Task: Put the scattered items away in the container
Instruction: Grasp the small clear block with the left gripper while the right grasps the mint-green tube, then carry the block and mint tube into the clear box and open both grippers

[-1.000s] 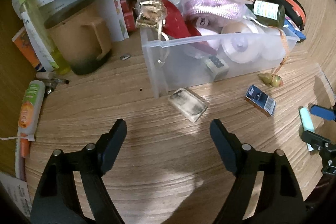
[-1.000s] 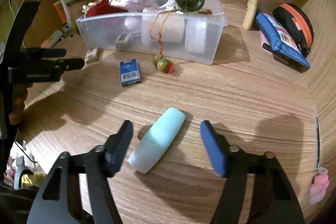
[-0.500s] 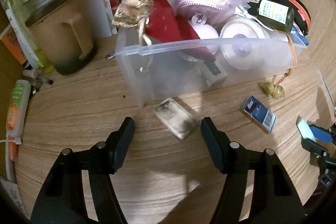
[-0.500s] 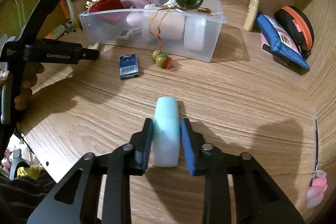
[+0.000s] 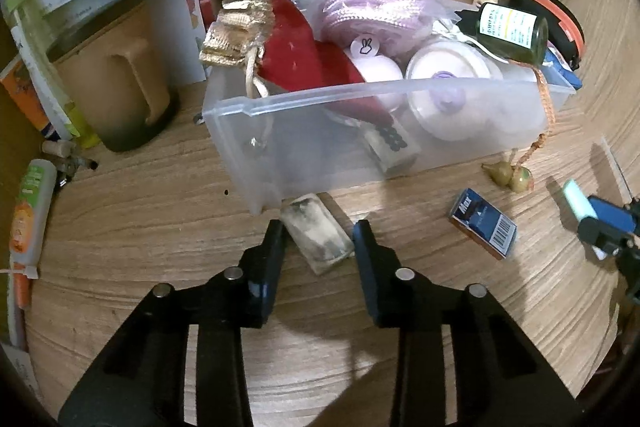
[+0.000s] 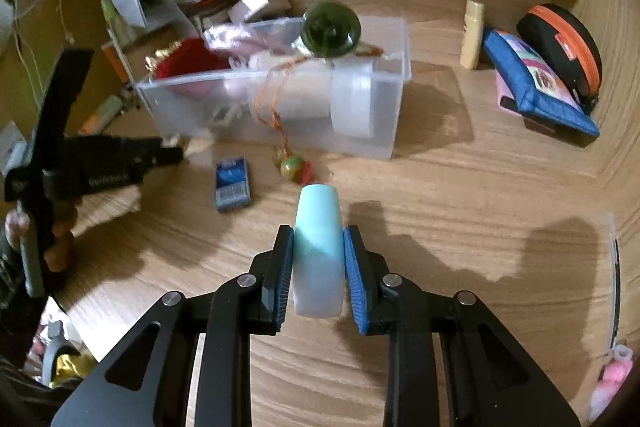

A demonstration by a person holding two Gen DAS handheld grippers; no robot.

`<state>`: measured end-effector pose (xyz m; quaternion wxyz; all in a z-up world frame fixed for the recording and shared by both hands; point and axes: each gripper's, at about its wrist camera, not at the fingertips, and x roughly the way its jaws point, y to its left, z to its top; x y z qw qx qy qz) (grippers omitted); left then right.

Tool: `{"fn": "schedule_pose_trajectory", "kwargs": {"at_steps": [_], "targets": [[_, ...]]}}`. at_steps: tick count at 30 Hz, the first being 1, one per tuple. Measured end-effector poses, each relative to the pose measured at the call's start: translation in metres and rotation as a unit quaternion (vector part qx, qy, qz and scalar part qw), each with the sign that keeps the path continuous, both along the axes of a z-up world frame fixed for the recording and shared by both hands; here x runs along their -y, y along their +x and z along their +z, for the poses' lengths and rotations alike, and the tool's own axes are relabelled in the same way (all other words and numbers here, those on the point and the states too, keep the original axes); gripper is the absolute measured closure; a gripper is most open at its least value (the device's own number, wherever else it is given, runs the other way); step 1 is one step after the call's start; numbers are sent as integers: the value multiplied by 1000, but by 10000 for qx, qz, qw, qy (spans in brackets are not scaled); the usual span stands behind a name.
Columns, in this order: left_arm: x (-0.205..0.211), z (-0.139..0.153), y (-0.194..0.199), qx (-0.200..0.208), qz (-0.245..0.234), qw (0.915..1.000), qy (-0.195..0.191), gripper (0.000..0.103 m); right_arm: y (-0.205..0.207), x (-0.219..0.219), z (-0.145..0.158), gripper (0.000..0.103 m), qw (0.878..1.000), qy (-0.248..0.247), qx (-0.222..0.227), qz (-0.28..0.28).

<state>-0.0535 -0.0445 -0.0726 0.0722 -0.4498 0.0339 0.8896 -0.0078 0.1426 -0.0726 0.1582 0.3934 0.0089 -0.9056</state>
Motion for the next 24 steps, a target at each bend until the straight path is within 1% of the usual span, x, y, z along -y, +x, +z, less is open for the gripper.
{"fn": "schedule_pose_trajectory", "kwargs": {"at_steps": [2,9,12,13,14,17,20,22,24], "targets": [[0,0,3,7,-22,10000,54,73,0,2,5,80,10000,5,-67,5],[-3,3,18,-41,-170,9996,201,73,-8,7,19,80,9997,-97,-229,62],[-7,10,27,-171,-183,9995,202,73,-13,10,24,80,9994,-169,-277,99],[0,13,21,-211,-174,9994,215,73,-15,12,24,80,9994,-208,-262,129],[0,15,22,-252,-144,9993,239,73,-16,15,25,80,9993,-217,-261,157],[7,24,27,-370,-92,9985,400,73,-21,25,26,80,9989,-278,-266,260],[2,38,32,-529,-12,9974,481,73,-25,31,30,80,9985,-329,-303,307],[-5,43,35,-605,-11,9961,639,73,-28,34,35,80,9981,-357,-346,354],[-2,48,30,-685,-33,9952,702,73,-29,37,39,80,9978,-362,-393,392]]}}
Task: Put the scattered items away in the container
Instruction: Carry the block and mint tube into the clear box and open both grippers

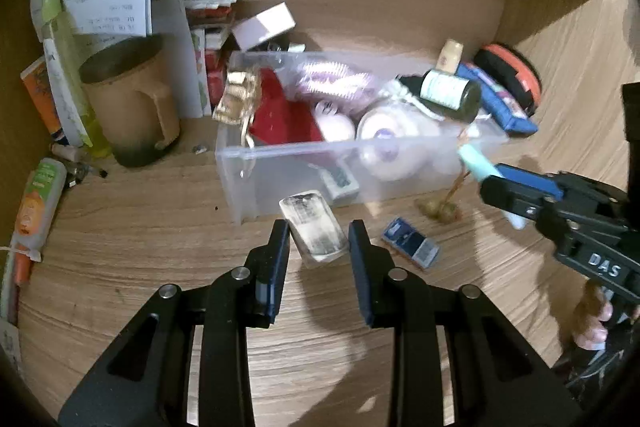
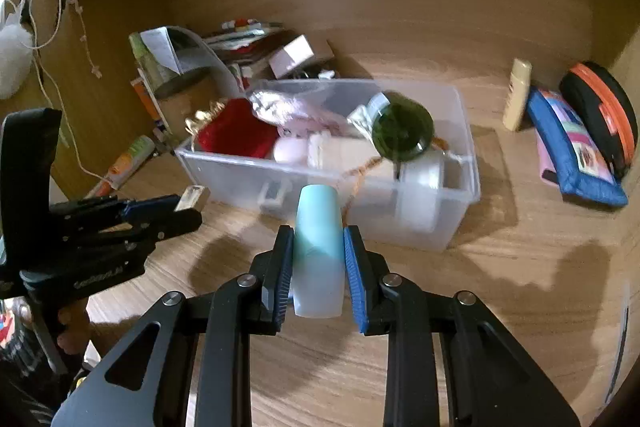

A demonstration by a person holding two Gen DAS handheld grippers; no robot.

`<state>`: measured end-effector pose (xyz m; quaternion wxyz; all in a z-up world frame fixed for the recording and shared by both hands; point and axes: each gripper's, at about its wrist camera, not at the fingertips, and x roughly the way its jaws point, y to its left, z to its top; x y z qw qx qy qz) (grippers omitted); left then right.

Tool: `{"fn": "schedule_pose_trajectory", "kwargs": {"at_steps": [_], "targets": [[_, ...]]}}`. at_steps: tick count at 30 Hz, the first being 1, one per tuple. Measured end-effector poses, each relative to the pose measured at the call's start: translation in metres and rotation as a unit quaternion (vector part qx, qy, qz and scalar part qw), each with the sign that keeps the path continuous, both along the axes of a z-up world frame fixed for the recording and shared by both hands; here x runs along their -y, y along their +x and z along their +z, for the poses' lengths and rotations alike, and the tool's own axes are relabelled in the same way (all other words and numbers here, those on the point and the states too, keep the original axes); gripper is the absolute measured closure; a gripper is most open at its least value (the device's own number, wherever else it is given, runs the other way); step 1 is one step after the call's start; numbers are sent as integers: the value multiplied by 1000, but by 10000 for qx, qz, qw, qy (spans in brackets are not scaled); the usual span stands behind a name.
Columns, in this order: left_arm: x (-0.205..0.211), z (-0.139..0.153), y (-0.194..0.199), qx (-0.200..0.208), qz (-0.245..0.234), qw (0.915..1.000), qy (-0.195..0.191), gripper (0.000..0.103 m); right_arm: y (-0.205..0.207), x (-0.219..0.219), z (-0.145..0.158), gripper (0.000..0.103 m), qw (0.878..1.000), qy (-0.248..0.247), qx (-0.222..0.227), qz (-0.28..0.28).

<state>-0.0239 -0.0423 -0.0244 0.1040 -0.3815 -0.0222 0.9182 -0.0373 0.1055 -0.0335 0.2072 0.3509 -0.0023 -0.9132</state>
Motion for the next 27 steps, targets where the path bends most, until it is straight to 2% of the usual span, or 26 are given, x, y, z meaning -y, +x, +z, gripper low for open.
{"fn": "schedule_pose_trajectory", "kwargs": {"at_steps": [5,15,27], "targets": [[5,16,4,-186,-9,9996,203,73,-2,7,12,80,9997,-139,-134,118],[-3,30,-8,-524,-89,9984,217,73,-26,18,23,80,9995,-94,-283,72],[-6,28,-47,-485,-121,9987,114,73,-64,44,15,80,9994,203,-80,254]]}}
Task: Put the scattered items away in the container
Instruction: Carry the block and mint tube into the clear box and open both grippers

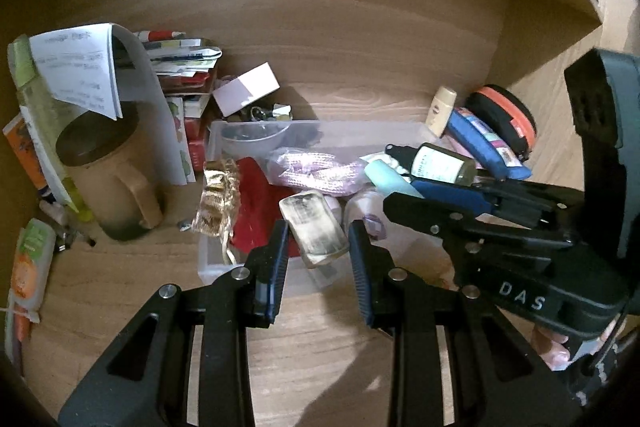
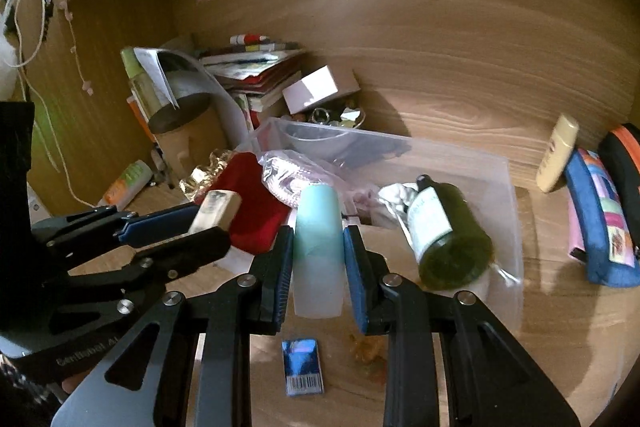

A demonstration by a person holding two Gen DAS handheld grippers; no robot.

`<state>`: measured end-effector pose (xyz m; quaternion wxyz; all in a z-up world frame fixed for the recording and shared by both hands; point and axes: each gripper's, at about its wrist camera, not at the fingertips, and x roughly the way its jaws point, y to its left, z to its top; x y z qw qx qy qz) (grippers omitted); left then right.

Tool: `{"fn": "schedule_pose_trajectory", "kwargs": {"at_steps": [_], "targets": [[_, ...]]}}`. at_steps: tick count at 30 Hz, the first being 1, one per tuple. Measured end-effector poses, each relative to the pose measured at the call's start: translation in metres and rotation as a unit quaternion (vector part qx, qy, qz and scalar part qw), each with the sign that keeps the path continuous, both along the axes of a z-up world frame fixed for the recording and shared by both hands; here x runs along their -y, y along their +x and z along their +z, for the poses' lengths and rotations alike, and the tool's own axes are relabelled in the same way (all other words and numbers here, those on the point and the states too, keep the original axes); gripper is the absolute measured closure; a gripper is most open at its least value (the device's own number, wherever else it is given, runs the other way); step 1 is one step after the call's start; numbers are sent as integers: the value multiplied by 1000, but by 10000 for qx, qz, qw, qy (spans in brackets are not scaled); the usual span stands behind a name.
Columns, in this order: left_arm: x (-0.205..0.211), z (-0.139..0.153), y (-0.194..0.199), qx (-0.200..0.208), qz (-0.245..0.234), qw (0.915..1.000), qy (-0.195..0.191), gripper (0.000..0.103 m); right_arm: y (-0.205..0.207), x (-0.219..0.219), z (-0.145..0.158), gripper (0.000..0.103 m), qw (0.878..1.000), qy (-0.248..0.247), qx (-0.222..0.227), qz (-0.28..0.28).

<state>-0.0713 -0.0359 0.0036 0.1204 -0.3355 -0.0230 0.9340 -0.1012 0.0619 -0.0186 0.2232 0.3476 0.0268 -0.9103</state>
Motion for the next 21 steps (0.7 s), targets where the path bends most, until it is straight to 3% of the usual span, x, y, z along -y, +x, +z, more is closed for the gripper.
{"fn": "schedule_pose_trajectory", "kwargs": {"at_steps": [9,21], "targets": [[9,-16,-24,275,138,9995,97,73,-18,13,-4,80,9997,220,22,89],[13,-21,-27,223,150,9996,88,73,-27,22,-11,82,9988,469,-15,107]]}}
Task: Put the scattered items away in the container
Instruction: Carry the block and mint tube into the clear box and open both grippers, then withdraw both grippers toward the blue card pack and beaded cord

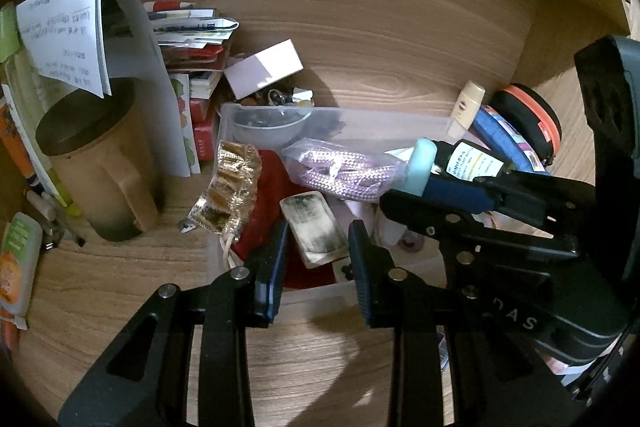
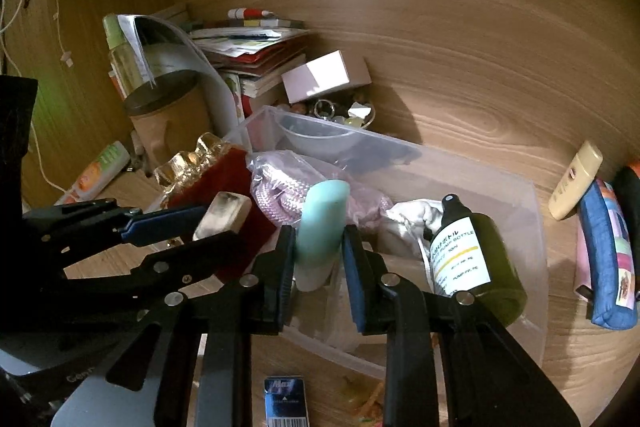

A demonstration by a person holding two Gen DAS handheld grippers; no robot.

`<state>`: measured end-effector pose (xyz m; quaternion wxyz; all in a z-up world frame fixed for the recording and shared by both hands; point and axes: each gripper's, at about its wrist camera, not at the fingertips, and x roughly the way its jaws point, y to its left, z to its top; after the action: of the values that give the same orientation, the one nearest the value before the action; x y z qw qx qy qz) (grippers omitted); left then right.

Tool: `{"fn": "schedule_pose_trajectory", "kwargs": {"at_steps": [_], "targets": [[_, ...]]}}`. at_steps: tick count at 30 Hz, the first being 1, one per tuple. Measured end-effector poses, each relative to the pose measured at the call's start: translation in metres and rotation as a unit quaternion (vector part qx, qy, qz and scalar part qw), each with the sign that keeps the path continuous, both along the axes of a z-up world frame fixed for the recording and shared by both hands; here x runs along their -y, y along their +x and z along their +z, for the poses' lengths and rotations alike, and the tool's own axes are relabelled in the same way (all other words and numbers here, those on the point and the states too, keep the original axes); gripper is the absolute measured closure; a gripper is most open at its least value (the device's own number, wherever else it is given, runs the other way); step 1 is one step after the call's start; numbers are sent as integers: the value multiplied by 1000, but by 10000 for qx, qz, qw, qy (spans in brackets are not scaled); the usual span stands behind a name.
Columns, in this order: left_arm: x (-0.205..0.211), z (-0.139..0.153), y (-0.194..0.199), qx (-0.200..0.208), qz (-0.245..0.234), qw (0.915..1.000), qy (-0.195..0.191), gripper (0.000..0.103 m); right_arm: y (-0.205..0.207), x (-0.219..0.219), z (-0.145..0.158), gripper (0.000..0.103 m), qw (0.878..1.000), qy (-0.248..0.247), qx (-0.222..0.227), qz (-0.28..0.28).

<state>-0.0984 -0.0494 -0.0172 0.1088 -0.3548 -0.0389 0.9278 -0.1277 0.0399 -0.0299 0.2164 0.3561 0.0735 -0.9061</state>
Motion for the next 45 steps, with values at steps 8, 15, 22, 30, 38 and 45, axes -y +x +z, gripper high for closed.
{"fn": "schedule_pose_trajectory", "kwargs": {"at_steps": [8,15,22,30,38,45], "targets": [[1,-1,0,-35,-25,10000,-48,73,5,-1,1,80,9999,62,-56,64],[5,1,4,-69,-64,10000,21,66,11,-4,6,79,9998,47,-31,188],[0,9,13,-122,-75,9999,-46,65,28,-10,16,70,9996,-10,-174,228],[-12,20,32,-353,-66,9990,-264,52,49,-32,27,58,9993,-75,-369,34],[-20,30,50,-573,-5,9972,-479,38,69,-56,32,49,9984,-98,-531,-155],[-27,29,61,-581,-37,9962,-648,27,78,-78,27,42,9983,-79,-485,-328]]}}
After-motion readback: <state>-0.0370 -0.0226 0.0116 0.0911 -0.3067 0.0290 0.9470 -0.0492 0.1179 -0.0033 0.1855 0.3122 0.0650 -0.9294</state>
